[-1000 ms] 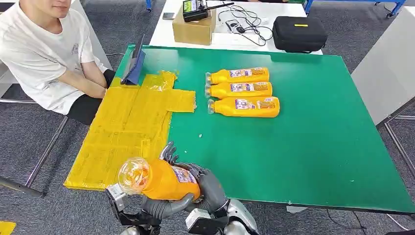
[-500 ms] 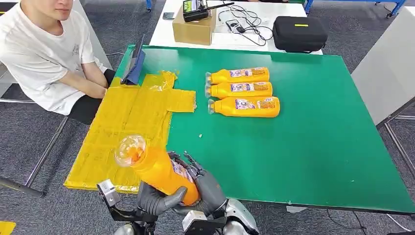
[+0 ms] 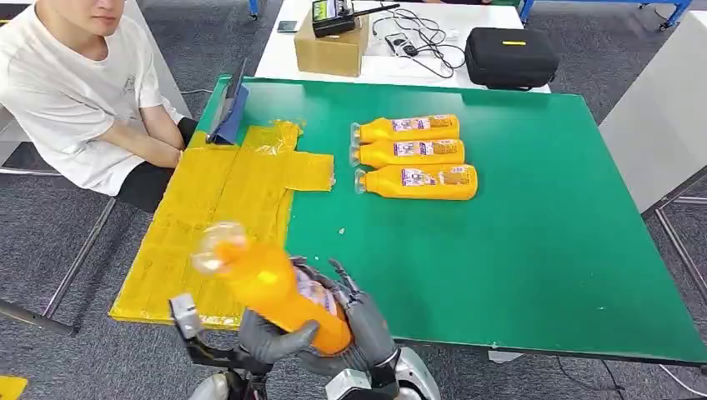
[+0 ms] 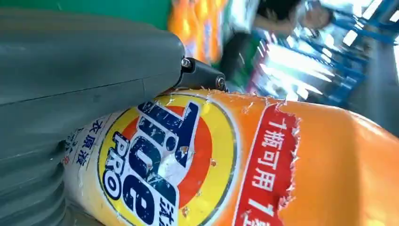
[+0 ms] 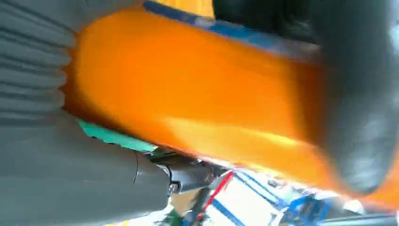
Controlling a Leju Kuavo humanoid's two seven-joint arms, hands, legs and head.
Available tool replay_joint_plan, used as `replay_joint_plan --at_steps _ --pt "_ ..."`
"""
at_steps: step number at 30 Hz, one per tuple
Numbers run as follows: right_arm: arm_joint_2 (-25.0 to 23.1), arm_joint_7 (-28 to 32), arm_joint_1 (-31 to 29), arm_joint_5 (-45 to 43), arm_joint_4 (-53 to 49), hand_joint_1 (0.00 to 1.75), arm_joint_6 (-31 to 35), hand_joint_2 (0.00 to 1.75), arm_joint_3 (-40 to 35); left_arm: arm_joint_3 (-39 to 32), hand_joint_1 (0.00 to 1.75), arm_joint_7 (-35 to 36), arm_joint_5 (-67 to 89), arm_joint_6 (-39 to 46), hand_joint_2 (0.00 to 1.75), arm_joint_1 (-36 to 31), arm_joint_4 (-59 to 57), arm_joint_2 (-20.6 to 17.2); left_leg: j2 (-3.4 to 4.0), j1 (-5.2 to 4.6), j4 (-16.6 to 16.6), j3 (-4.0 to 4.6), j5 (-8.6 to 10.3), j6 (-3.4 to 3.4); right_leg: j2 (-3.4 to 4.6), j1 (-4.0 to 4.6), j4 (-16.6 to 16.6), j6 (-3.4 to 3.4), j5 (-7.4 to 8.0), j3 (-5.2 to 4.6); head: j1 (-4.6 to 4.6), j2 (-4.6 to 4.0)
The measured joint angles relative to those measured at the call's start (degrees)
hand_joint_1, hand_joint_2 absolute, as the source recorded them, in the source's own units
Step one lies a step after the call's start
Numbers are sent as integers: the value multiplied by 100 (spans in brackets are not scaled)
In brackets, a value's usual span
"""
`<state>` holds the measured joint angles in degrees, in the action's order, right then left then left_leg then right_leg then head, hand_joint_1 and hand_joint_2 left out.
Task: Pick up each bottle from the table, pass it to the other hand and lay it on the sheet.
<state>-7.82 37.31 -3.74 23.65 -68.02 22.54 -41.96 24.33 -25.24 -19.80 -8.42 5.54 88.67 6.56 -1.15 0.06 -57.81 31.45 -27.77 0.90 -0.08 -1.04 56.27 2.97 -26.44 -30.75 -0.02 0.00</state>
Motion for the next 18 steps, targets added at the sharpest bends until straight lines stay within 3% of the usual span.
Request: replay_joint_plan --at_steps 3,5,8,11,18 --pt "7 184 255 -116 -184 0 368 0 184 98 175 -37 2365 2045 175 -194 -136 46 9 -1 0 2 0 0 6 -1 1 0 1 -1 13 0" --pt "2 219 311 -162 -413 0 419 0 229 -81 175 31 3035 2871 175 -306 -308 -7 54 -2 0 -11 -3 1 37 3 0 -14 17 -13 -13 0" --pt "20 219 403 -269 -551 0 426 0 332 -214 175 313 3925 2986 175 -498 -422 -81 12 7 0 0 10 -10 4 7 2 -15 14 -14 -18 0" --pt "20 219 422 -385 -603 0 419 0 400 -310 175 766 4783 3198 175 -719 -674 -144 29 7 1 0 10 -9 17 7 6 -16 16 -15 -22 0" --pt "20 221 467 -448 -616 0 391 0 478 -564 175 997 4859 3172 175 -1128 -1152 -212 29 4 0 0 14 -7 16 5 6 -15 17 -13 -22 0"
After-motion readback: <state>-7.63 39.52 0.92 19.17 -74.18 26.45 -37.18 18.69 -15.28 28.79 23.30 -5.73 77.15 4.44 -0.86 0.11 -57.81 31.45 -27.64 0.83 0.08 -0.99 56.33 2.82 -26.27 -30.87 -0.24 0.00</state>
